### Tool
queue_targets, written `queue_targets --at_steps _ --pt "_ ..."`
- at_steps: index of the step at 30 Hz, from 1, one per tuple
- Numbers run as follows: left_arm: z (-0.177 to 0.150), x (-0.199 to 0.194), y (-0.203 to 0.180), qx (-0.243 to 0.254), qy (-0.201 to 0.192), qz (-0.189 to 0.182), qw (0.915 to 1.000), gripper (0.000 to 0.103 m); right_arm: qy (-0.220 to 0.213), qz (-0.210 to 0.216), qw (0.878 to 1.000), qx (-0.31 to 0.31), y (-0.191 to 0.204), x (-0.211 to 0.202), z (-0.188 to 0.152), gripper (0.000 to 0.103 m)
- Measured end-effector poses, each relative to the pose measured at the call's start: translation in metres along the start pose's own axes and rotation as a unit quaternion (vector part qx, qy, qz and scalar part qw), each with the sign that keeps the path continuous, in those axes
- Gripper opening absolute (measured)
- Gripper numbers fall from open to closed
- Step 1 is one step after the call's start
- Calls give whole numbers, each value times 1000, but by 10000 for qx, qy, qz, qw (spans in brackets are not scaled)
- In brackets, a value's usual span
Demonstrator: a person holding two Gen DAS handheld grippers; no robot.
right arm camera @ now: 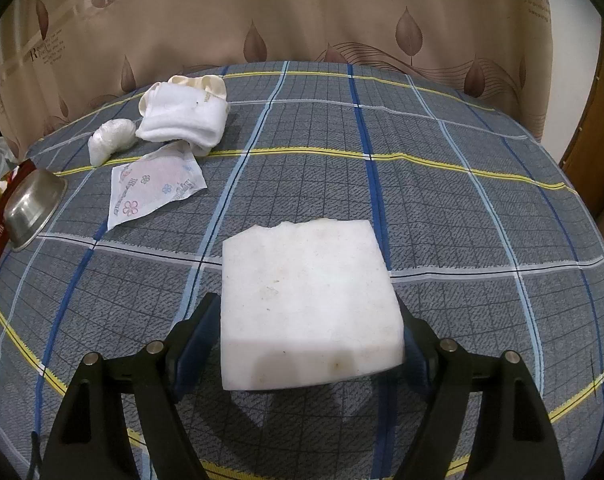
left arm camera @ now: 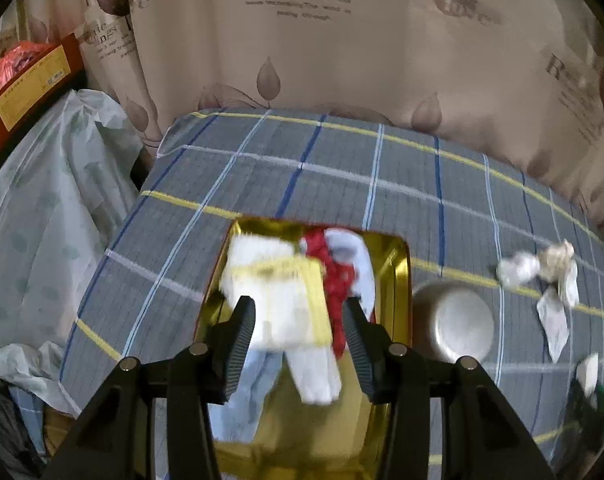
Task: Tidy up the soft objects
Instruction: 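Withdraw the left tool from the tray, then lower the white pad with the right tool into the tray and release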
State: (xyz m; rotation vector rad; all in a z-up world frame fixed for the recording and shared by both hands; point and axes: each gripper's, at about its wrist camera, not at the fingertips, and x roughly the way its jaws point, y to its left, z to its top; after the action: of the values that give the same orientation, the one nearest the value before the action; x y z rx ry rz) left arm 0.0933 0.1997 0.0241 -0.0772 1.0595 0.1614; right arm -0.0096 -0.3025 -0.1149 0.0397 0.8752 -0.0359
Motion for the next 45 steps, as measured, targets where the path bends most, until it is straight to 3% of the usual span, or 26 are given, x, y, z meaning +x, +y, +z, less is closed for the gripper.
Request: queue_targets --at_steps 4,11,24,30,36,45 --pt "-24 -8 4 94 23 -33 9999 46 2 -20 10000 -11 0 0 1 77" --pt "-56 -15 30 -222 -18 219 9995 46 -3 -141 9999 32 -2 -2 2 67" --pt "-80 -23 67 -609 -254 642 9957 46 40 -443 9990 52 20 -12 14 65" --pt "-90 -23 90 -876 -318 804 9924 46 -77 -47 9990 -434 71 -32 27 65" --pt "-102 -23 111 -1090 -293 931 9892 46 -113 610 9937 -933 142 -44 39 65" --pt "-115 -27 142 -1446 -309 1112 9827 46 -207 1601 9702 -1807 265 -62 47 65"
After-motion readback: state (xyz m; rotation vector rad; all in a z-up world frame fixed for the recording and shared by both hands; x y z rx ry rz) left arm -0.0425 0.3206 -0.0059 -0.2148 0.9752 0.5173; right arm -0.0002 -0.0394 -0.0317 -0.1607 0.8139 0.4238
